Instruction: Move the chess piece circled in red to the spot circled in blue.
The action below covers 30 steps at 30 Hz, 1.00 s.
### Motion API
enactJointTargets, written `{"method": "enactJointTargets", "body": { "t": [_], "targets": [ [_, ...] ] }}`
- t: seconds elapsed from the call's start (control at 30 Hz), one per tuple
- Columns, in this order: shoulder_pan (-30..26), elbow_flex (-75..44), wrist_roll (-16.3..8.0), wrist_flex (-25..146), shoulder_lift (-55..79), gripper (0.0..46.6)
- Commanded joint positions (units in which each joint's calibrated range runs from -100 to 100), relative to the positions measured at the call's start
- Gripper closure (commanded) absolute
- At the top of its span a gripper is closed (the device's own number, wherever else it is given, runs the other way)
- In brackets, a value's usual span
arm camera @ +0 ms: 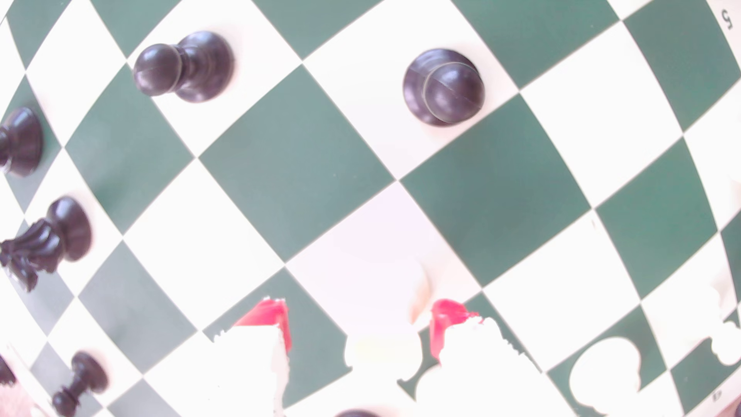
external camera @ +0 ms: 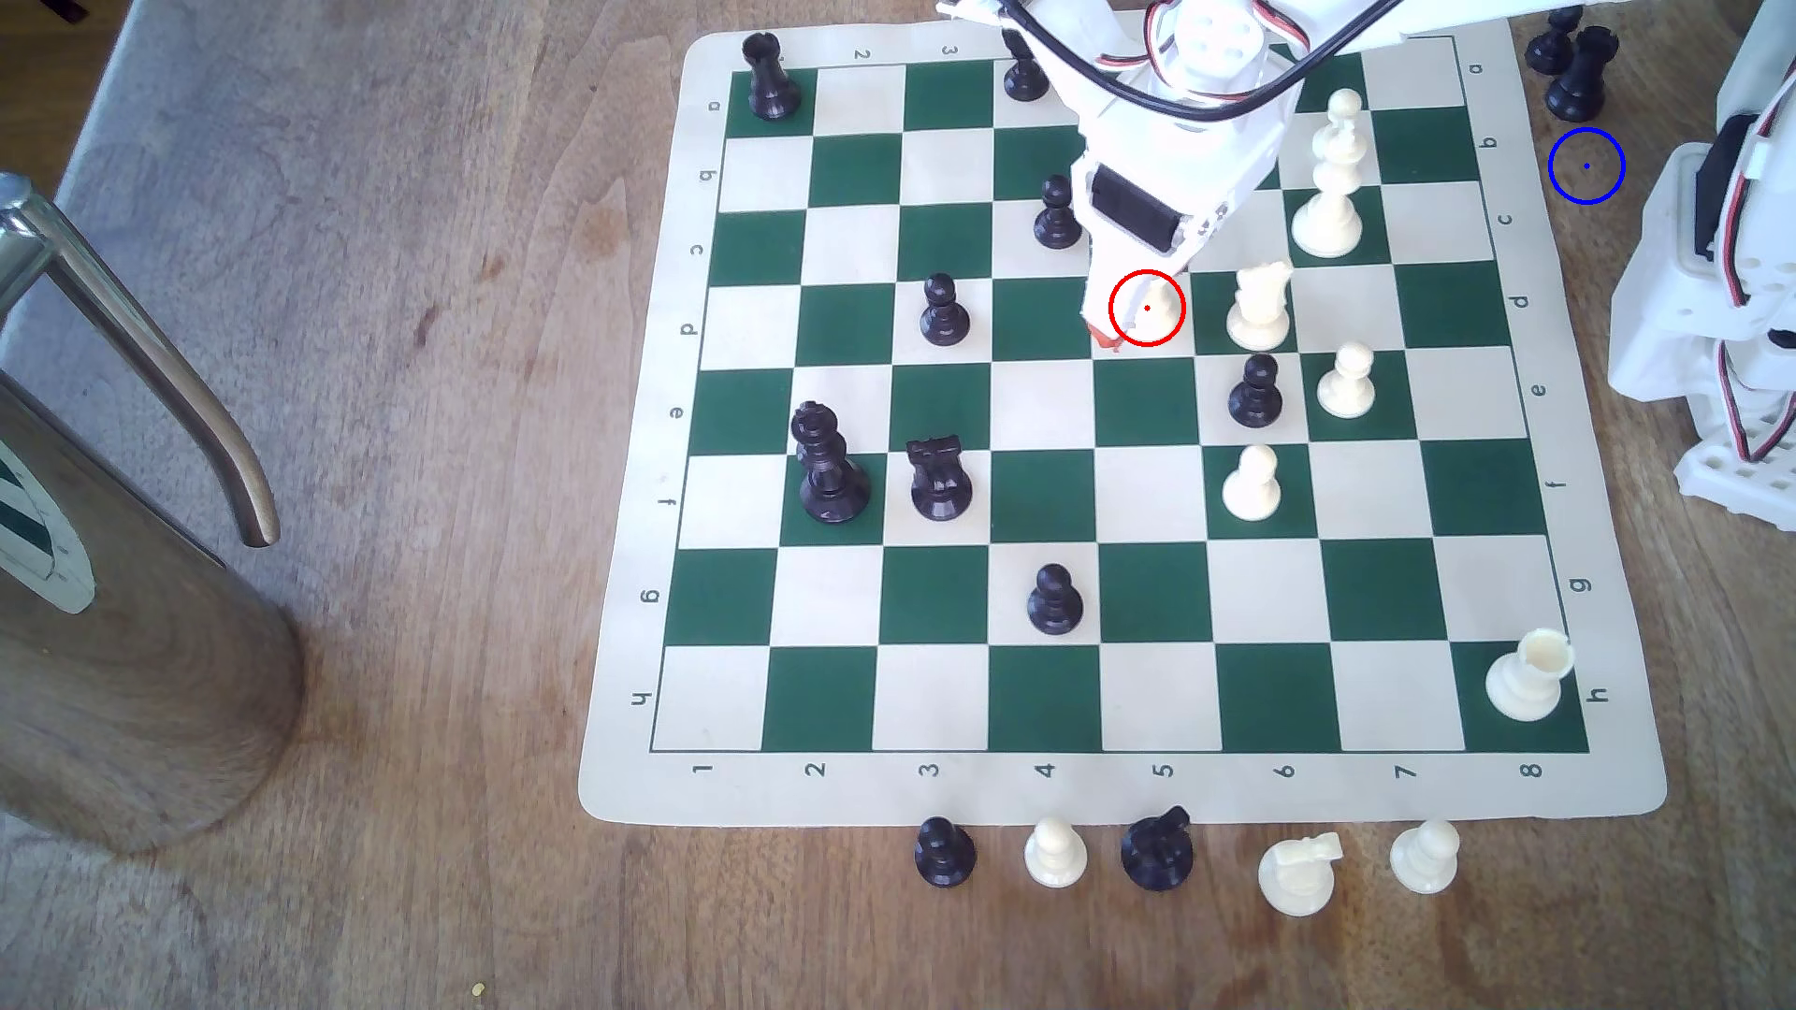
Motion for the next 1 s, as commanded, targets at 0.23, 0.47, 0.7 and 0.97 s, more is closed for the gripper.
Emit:
{"method": "enactJointTargets", "body": {
  "t": [0.23,0.47,0.7,0.97],
  "targets": [
    [-0.4,-4.2,-0.2,-0.1,-1.5,36.2],
    [-0.6,-3.6,-1.3,-1.0,-2.5,45.9],
    [-0.1,-3.8,-1.2,-0.6,-5.6,46.3],
    [1.3,-14.4,-1.7,13.5,-16.5,46.3]
  ]
}}
